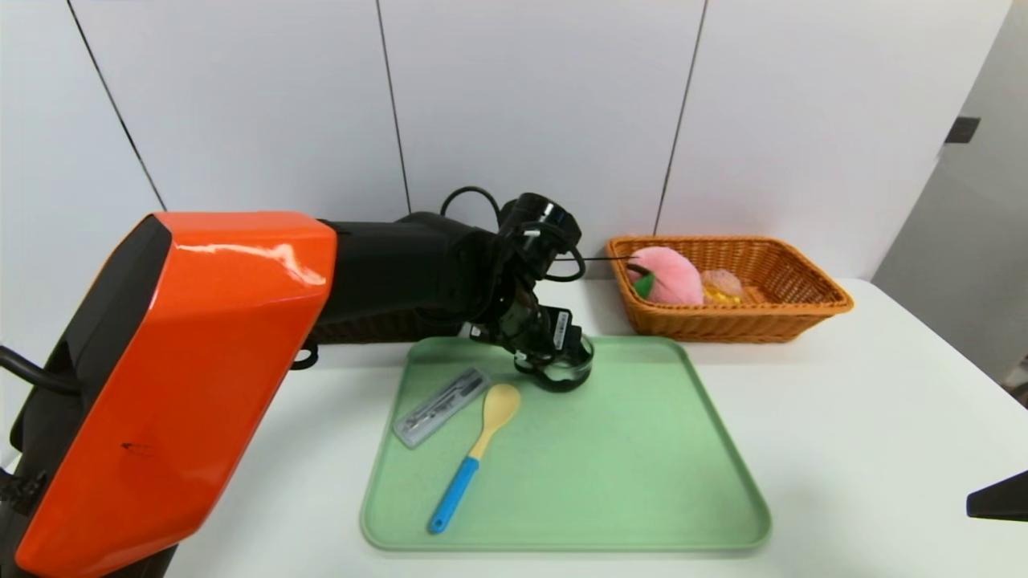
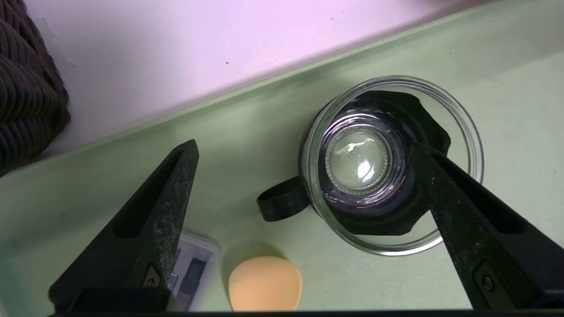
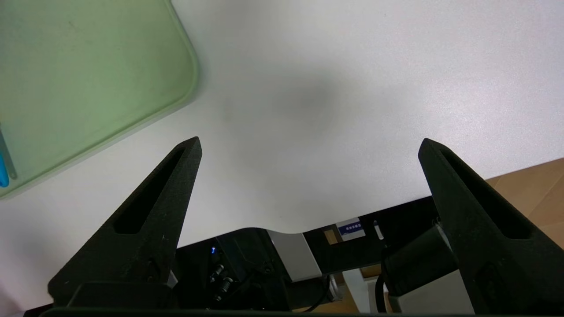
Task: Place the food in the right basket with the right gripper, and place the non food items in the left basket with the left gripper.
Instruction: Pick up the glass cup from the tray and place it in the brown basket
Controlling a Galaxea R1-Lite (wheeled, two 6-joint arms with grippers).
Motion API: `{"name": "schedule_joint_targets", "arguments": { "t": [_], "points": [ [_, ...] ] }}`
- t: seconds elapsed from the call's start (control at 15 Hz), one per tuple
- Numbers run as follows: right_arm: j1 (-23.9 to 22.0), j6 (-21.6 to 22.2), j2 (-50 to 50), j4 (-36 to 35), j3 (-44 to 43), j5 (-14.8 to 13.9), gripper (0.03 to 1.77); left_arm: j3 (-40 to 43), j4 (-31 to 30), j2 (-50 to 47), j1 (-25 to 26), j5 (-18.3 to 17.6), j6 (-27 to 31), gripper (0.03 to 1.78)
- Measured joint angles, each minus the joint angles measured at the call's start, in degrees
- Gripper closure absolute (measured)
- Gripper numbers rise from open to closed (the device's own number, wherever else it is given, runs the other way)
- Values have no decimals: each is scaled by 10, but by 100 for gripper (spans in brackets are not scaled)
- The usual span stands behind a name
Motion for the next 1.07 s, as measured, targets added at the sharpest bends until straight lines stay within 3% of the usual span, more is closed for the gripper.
{"name": "schedule_joint_targets", "arguments": {
  "t": [1.07],
  "points": [
    [0, 0, 2, -2, 0, 0, 10, 1, 15, 13, -2, -12, -7, 12]
  ]
}}
